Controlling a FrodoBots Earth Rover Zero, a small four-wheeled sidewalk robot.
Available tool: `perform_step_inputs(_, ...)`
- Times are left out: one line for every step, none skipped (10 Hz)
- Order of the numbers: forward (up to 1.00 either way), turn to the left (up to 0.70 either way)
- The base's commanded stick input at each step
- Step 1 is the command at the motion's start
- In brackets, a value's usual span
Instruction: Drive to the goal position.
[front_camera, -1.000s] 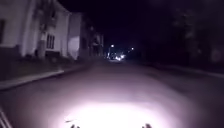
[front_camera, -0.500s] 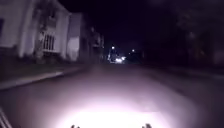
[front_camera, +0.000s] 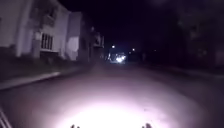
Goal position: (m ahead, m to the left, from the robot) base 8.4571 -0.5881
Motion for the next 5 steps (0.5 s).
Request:
perform_step_inputs(0.50, 0.00)
perform_step_inputs(0.50, -0.04)
perform_step_inputs(0.50, -0.07)
perform_step_inputs(0.50, 0.00)
perform_step_inputs(0.50, 0.00)
